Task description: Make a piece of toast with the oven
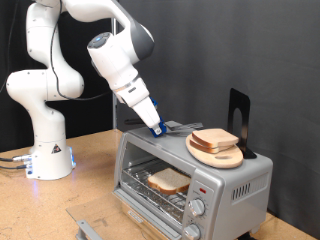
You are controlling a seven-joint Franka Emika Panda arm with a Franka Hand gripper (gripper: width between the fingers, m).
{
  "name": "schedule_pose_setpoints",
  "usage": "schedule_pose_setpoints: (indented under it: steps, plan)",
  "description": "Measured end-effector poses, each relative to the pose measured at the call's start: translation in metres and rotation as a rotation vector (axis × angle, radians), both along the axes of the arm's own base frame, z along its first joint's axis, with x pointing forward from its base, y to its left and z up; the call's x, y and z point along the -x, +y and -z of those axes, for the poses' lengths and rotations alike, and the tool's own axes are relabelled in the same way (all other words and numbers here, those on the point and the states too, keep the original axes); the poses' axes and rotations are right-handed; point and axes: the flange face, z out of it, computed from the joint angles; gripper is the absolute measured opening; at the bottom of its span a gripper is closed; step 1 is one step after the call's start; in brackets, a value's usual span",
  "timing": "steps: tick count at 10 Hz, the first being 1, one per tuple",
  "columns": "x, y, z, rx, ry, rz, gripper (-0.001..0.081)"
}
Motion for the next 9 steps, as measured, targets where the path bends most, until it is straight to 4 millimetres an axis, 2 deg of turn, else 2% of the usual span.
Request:
schedule_pose_setpoints:
  steps: [9]
  plan:
    - [-0.002, 0.001, -0.012, 0.014, -0.054, -0.032, 0.0682]
